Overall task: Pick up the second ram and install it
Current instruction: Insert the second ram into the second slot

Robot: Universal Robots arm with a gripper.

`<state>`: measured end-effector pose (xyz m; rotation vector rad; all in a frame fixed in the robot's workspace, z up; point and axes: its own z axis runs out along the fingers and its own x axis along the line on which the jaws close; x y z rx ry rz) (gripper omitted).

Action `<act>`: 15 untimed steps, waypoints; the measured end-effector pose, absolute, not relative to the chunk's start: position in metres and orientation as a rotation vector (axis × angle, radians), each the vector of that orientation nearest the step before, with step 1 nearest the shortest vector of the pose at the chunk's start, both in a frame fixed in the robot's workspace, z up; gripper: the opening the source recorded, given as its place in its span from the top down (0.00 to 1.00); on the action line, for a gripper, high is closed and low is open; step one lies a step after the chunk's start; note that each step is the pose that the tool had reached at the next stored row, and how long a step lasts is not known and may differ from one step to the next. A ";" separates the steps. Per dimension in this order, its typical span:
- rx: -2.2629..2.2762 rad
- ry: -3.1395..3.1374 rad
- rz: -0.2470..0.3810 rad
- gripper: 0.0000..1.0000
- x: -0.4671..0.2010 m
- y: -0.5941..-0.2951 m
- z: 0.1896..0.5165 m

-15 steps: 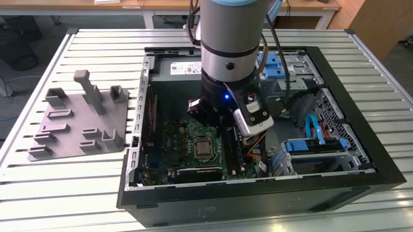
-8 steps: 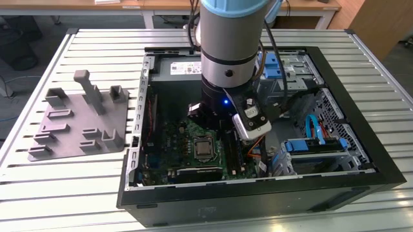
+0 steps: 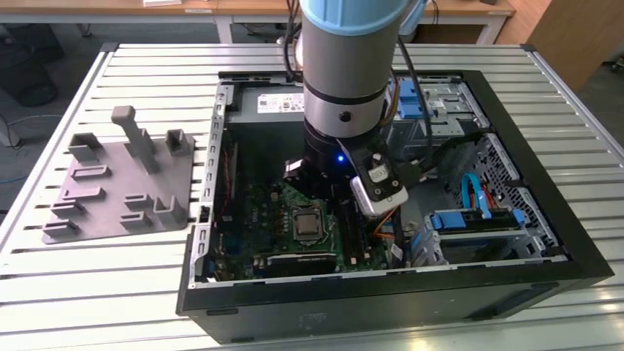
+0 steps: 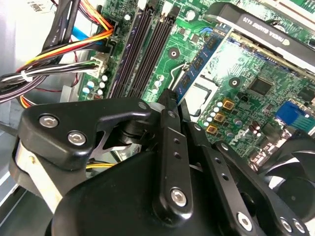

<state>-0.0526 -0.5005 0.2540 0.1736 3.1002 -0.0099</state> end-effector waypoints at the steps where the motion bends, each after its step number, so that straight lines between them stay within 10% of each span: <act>1: 0.174 3.100 -0.010 0.86 -0.053 -0.501 0.253; 15: 0.174 3.100 -0.010 0.86 -0.053 -0.501 0.244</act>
